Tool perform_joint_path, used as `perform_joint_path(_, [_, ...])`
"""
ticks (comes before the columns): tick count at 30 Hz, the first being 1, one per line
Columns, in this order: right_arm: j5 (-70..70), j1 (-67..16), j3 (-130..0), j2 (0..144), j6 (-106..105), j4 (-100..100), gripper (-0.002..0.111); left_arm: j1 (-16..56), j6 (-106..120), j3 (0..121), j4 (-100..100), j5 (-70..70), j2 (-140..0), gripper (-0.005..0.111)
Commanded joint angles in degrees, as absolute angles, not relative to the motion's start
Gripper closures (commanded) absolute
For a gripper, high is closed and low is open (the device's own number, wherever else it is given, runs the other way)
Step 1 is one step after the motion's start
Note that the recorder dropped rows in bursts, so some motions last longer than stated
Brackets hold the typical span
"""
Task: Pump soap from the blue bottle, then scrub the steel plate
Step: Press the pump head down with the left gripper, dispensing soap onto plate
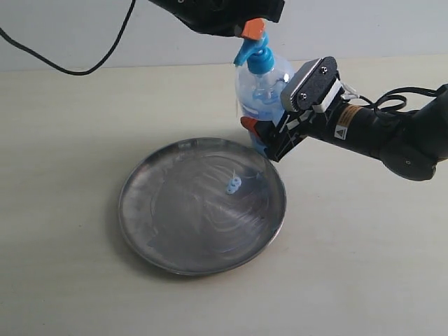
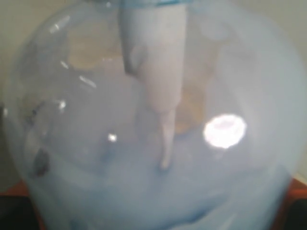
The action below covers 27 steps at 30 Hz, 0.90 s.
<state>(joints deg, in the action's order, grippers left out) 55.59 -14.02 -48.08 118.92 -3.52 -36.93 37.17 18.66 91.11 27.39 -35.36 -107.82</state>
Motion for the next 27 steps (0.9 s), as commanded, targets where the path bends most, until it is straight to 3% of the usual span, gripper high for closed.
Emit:
perform_joint_path(1, [61.06, -14.69, -48.41, 117.96, -3.89, -42.03, 0.108, 37.38, 18.17, 87.8, 22.99, -42.94, -114.62, 0.107])
perform_joint_path(27, [61.15, -14.69, -48.41, 117.96, -3.4, -42.04, 0.108, 37.38, 20.83, 87.35, 22.66, -32.02, -100.71, 0.107])
